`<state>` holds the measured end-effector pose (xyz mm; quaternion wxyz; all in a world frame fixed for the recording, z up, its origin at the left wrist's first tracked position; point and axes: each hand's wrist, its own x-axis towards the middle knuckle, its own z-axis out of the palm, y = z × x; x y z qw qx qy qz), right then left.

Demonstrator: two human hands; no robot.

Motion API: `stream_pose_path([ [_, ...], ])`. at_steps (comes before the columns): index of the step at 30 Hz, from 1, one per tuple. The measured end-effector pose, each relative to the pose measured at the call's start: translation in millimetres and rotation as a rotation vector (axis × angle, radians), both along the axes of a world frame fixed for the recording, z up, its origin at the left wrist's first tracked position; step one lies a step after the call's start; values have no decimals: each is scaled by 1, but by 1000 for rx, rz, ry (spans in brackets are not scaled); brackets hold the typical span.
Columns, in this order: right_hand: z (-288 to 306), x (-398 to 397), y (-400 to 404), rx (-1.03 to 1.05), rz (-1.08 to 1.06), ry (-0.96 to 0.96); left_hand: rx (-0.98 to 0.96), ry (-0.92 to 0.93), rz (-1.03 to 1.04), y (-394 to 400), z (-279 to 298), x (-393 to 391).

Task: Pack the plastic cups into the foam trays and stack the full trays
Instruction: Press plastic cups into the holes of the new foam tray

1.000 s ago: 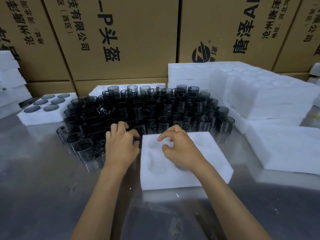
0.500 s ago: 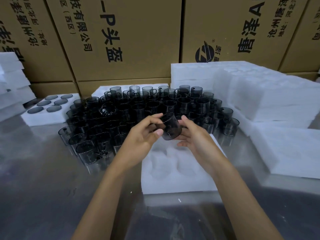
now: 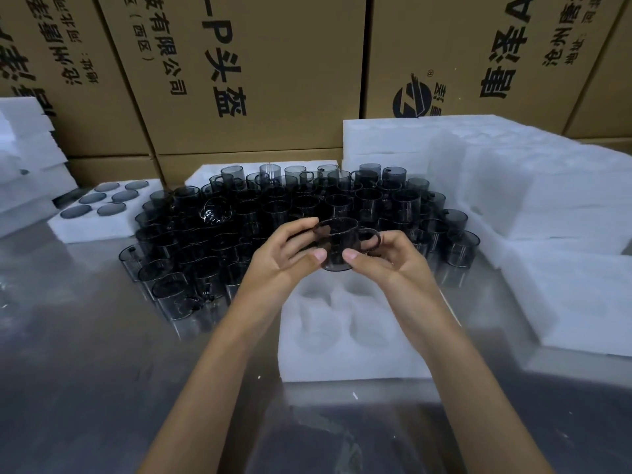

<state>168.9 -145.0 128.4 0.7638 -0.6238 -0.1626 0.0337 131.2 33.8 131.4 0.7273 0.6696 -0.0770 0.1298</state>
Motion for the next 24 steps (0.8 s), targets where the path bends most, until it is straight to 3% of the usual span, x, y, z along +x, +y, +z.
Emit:
stream_pose_path([
  [8,-6,-12,15,-448,-182,-323,113,52,-58,14,-1,-1],
  [17,-13,-11,11,-619,-95,-249,470,157,-22,35,3,-8],
  [24,-12,-9,10,-577,-130,-258,513,149,-55,33,0,-6],
])
